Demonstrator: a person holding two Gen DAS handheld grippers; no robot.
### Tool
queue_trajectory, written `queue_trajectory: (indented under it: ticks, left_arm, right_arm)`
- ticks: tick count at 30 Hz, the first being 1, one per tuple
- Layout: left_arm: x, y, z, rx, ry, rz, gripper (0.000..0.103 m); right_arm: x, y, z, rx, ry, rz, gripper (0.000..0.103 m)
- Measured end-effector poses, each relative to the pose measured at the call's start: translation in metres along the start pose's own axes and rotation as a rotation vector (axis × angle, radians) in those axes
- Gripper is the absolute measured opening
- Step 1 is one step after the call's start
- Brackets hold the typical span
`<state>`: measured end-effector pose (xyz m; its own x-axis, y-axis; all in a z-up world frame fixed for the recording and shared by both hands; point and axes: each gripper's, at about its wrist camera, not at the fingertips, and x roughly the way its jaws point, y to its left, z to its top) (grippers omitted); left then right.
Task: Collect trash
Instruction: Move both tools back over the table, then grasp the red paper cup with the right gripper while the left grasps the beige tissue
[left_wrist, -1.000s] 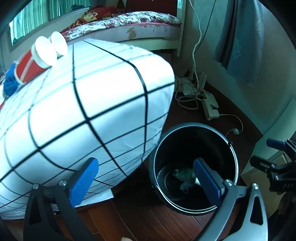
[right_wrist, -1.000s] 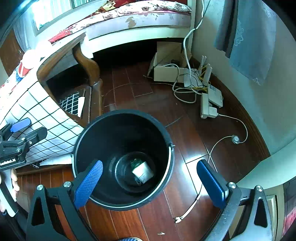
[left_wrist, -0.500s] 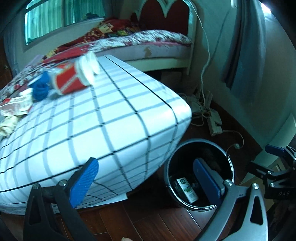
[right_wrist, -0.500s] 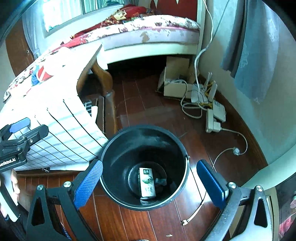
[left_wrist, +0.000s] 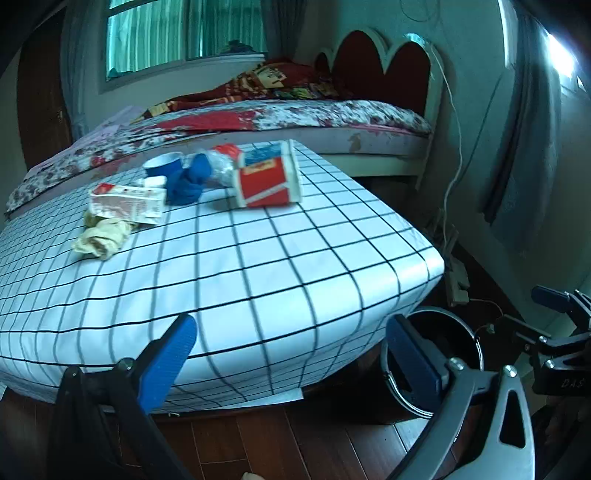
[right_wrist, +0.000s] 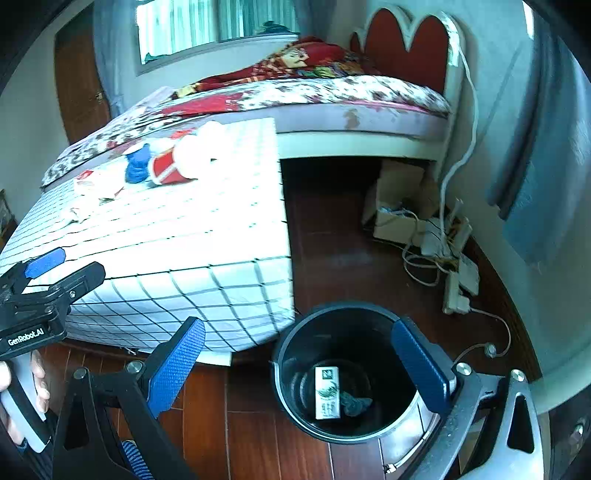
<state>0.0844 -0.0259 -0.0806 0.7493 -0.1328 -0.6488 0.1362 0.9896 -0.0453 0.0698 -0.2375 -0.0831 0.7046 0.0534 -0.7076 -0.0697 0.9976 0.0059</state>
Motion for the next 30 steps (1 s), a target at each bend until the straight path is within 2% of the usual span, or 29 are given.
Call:
queue_trajectory:
  ticks: [7,11,14,19,21,22,30]
  left_arm:
    - [-0.016,0.052,-0.001,-0.081,-0.017,0.073,0.103]
    - [-0.017,0.087,-0.001,-0.127,-0.007,0.121,0.103]
    - [-0.016,0.116,-0.001,-0.166,-0.005,0.163,0.102]
    - [0.001,0.158,0.009,-0.220,0.006,0.199,0.100]
    - [0.011,0.173,0.014,-0.245,0.018,0.187,0.093]
    - [0.017,0.180,0.018,-0.251,0.026,0.186,0.092]
    - [0.061,0.201,0.049,-0.222,0.033,0.210,0.092]
  right_arm:
    - [0.008,0.050,0.022,-0.059,-0.033,0.063,0.102]
    - [0.015,0.079,0.042,-0.096,-0.091,0.102,0.102]
    - [0.029,0.096,0.059,-0.115,-0.107,0.103,0.102]
    - [0.063,0.124,0.093,-0.130,-0.071,0.100,0.102]
    - [0.083,0.135,0.107,-0.127,-0.049,0.098,0.102]
    - [0.089,0.139,0.112,-0.123,-0.046,0.096,0.102]
    - [0.145,0.165,0.147,-0.088,-0.010,0.057,0.102]
